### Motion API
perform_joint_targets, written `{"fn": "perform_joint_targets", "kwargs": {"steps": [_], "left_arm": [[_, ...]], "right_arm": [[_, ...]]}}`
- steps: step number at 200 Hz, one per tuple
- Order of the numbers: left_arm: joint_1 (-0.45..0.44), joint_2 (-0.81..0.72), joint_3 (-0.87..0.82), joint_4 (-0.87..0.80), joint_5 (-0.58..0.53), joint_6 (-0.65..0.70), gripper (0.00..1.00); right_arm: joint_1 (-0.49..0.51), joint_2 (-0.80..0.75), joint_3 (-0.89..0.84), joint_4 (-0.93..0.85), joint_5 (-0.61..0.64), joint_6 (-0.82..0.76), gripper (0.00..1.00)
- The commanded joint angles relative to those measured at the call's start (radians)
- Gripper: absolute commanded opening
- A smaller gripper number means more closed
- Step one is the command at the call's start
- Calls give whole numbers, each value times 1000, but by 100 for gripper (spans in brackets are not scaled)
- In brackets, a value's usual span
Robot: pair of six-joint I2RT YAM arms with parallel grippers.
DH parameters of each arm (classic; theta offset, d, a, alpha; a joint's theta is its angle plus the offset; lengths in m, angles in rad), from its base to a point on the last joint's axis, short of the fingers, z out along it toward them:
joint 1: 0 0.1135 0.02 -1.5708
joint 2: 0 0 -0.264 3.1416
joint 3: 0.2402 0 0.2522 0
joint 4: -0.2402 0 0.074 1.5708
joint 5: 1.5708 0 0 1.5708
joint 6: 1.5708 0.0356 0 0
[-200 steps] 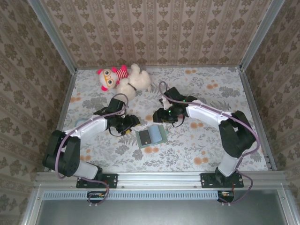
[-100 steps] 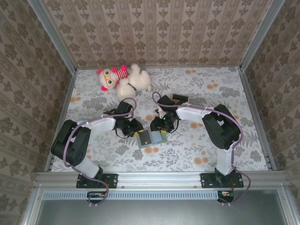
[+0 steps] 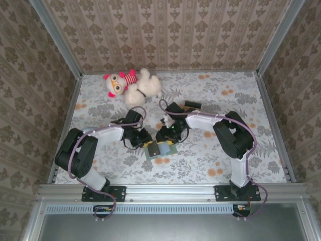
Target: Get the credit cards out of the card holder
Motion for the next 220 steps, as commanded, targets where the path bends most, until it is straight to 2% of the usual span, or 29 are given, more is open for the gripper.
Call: {"fn": "perform_joint_targets", "kwargs": {"steps": [1,25,51,67,91,108,174,220], "left_arm": [[-5,14,-30,-24,-23,-8,20],[-5,10,-33,-25,-26,-6,20],[-5,6,-28,-23,-23,-2,19],[-5,0,-19,-22,-18,6,19],[-11,-19,4,-24,-1,22,19],[-16,-33,26,-25,18,33,20],[-93,28,139,38,112,40,24],[-102,70,164,4,92,48,25]], "right_arm": [[7,26,14,61,-123,24,49],[2,-2,-10,149,-224,61,49],[-11,-39,-12,136,-218,59,49],[-23,-56,-17,106,-177,50,49],[-50,-101,-27,11,17,13,51],[-81,-142,-58,10,103,26,52],[-111,-240,-113,23,233,41,52],[-108,-290,-133,34,282,33,51]]}}
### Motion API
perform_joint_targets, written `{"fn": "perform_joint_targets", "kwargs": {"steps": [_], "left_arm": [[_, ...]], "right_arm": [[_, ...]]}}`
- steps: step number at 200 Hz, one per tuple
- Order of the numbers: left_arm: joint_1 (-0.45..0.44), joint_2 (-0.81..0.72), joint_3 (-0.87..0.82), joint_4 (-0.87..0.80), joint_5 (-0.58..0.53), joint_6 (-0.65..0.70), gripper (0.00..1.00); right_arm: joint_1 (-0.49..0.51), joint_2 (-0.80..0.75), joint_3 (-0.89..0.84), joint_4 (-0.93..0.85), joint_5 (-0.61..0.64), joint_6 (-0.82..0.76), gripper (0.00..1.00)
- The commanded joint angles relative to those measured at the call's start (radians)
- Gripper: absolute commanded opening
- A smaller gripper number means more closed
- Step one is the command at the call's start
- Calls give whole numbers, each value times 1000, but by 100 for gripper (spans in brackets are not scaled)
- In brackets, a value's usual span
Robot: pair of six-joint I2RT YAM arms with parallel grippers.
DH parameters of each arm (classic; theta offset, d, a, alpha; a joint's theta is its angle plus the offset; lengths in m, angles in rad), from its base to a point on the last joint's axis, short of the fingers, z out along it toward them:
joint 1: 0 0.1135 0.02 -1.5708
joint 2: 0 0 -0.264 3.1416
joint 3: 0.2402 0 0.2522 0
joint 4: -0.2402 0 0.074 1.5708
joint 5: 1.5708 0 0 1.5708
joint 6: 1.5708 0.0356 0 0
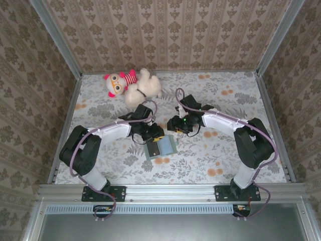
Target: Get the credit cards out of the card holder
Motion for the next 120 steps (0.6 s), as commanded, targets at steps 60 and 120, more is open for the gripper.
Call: {"fn": "perform_joint_targets", "kwargs": {"steps": [60,120], "left_arm": [[94,-125,-68,-81,-53,23,22],[141,-196,-201,-90,-75,-18,19]], "right_arm": [[130,14,38,-27,5,-28,36],[214,144,70,12,-56,34,27]]}}
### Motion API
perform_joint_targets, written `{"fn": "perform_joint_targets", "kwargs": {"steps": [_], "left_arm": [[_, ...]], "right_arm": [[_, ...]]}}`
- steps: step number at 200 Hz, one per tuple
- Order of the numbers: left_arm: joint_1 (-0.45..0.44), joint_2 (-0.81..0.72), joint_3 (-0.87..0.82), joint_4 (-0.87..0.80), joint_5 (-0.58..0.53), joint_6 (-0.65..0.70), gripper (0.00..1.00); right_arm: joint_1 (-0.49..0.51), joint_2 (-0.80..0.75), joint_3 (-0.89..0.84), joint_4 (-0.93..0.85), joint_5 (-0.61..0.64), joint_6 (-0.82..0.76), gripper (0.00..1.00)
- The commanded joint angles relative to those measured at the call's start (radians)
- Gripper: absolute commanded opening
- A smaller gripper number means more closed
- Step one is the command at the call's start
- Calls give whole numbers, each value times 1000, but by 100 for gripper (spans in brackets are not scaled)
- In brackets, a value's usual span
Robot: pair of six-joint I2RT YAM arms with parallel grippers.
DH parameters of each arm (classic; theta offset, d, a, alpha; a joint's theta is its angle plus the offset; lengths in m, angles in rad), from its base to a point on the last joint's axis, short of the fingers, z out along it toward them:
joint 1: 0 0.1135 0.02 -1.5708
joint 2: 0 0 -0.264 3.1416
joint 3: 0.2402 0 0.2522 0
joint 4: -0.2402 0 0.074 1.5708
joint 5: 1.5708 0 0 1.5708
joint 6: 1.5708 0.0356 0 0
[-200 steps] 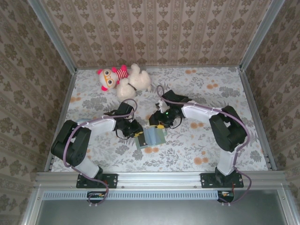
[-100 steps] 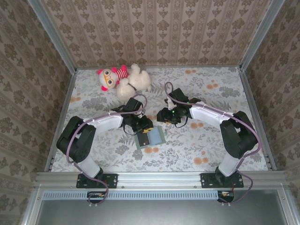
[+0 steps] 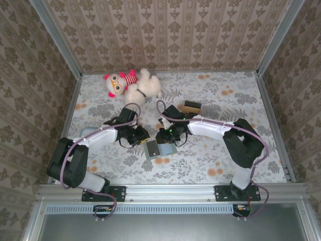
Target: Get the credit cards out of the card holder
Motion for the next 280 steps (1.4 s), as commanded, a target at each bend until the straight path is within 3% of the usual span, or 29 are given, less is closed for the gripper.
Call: {"fn": "perform_joint_targets", "kwargs": {"steps": [1,45,77,280], "left_arm": [[-8,-10,-31,-19,-5,-22,19],[-17,28,-51,28,11,-24,16],[-17,63,-72,71,23,-37,12],[-17,87,-127,50,-26,-17,10]], "right_arm": [[3,50,24,8,-41,35,27],[2,95,34,8,-39,33,26],[-3,126,45,11,-50,36,17],[-37,195,-5,106,-155,31,18]]}}
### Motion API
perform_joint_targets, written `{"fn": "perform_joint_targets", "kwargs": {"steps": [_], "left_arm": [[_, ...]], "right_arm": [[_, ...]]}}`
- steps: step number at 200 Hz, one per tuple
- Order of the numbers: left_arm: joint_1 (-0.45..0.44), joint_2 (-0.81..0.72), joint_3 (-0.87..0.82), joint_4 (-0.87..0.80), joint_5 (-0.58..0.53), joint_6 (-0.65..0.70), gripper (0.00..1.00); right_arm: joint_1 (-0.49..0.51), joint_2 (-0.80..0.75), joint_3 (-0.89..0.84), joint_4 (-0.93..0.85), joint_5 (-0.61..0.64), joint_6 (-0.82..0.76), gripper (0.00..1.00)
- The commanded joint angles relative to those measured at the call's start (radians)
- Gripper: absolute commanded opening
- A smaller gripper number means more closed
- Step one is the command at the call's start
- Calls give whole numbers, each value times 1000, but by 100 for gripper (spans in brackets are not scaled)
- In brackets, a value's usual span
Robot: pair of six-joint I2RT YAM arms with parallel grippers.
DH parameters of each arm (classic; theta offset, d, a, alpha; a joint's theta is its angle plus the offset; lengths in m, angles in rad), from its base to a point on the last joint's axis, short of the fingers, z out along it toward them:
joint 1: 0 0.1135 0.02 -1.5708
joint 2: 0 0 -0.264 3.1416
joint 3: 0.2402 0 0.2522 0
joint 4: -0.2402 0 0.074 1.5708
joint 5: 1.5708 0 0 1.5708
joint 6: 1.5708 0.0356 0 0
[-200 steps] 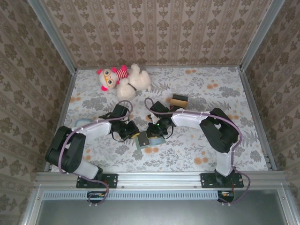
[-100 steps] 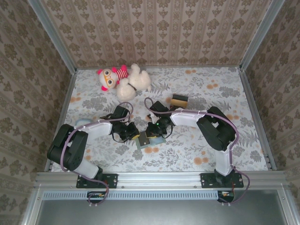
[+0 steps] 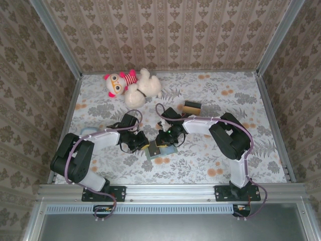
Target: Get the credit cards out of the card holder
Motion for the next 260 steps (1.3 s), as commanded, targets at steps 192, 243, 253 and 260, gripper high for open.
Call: {"fn": "perform_joint_targets", "kwargs": {"steps": [192,243,253,260], "left_arm": [[-19,-50,4,-36,14,22,16],[-35,13,11,-14,26,26,12],[-37,22,11,-20,22,28,11],[-37,25,11,-27,17,29,11]], "right_arm": [[-44,-56,-79,34,-40,-80,0],[-45,-56,-77,8,2,-92,0],[-46,-59,-78,4,13,-94,0],[-45,-60,-79,-1,22,-95,0]]}}
